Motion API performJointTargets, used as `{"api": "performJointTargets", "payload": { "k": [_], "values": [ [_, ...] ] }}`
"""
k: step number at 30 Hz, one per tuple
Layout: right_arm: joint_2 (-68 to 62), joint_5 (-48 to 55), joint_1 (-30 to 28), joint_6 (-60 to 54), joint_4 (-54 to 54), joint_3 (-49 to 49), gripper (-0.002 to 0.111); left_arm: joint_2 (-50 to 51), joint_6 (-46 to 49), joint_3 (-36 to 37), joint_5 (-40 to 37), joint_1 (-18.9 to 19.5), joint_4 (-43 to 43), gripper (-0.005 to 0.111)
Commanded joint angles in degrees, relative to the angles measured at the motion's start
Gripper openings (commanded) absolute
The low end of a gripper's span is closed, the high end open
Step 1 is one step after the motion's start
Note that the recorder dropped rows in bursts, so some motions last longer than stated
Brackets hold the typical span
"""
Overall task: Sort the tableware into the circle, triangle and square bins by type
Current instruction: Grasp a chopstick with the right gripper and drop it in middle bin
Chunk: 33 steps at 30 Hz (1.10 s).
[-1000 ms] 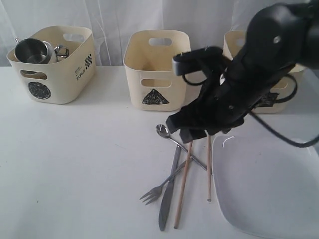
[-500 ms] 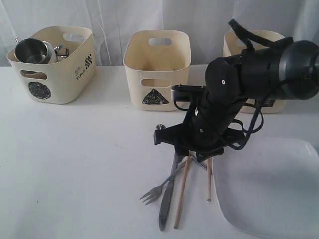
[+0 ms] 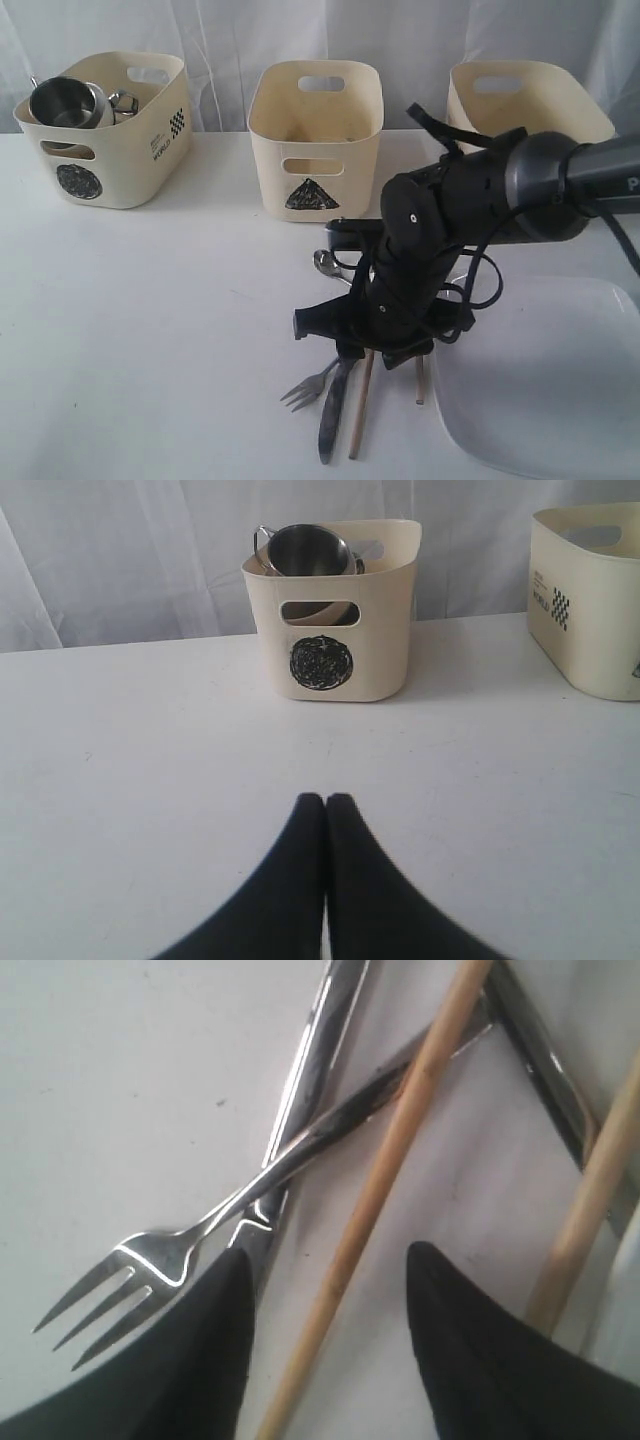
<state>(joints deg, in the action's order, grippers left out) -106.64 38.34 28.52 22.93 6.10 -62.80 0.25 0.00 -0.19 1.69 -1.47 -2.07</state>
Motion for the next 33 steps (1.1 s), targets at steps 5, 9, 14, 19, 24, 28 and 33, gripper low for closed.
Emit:
{"api": "performJointTargets", "payload": {
  "k": [5,9,14,19,24,28,33],
  "values": [
    [-2.6,-1.2,0.1,1.5,-1.1,1.0,0.045,-0.3,0.0,0.2,0.0,0.2,-0.2,0.000],
    [-3.3,-1.8,0.1,1.5,-1.1,2.3,0.044,-0.3,0.0,0.2,0.0,0.2,-0.2,0.000],
    [-3.3,-2.4,0.1,1.3,-1.0,3.0,0.021,-0.3,0.0,0.2,0.0,0.2,-0.2,0.000],
    [-1.2,-3.4,0.4,-0.3,-1.0,3.0,0.000,-0.3,0.0,0.2,0.0,0.2,-0.2,0.000],
    [4.2,-5.4,1.8,-1.7,-0.7,3.0,0.000,-0.3,0.0,0.2,0.0,0.2,-0.2,0.000],
    [10.9,-8.0,4.3,-5.8,-0.7,2.9,0.000,-0.3,0.0,0.2,0.0,0.2,-0.2,0.000],
    [16.3,-19.6,3.0,-6.5,-0.7,-0.5,0.000,-0.3,0.0,0.2,0.0,0.2,-0.2,0.000]
  ]
}}
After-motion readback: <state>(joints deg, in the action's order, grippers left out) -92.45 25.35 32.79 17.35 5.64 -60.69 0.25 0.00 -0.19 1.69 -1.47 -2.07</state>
